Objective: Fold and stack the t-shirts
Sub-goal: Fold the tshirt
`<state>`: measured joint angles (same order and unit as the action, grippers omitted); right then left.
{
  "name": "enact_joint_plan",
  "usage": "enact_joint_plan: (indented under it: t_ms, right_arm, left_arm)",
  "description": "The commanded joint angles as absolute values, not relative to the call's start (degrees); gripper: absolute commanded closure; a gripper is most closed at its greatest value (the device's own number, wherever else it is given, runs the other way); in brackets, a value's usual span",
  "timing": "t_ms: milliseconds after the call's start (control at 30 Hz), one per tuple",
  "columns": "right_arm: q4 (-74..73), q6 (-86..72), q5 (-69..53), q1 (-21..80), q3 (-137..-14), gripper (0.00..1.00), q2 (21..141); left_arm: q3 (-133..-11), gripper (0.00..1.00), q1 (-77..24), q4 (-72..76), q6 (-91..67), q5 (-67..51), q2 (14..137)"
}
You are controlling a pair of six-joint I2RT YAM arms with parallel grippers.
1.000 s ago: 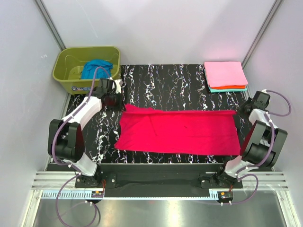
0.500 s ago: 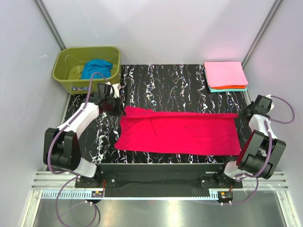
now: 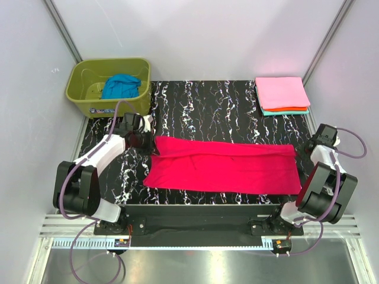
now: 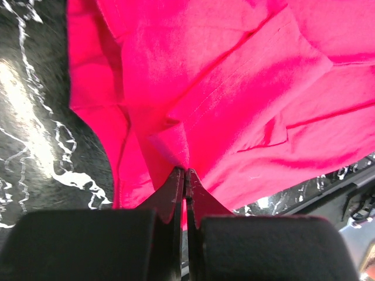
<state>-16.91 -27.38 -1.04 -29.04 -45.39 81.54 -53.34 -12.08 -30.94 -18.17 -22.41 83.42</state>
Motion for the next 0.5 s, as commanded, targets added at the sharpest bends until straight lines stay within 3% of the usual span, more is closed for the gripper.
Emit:
enact_joint_plan:
  t_ms: [0, 467]
  right_arm:
    - [-19.33, -28.12, 2.81, -29.88, -45.09, 1.00, 80.42]
    - [-19.51, -27.25, 1.76, -30.32, -41.49, 1.00, 76.82]
  left_arm:
    - [-52.73, 1.00, -12.30, -28.92, -20.39, -25.23, 82.00]
    - [-48.70, 1.00, -12.39, -29.00, -23.20, -22.77, 77.26]
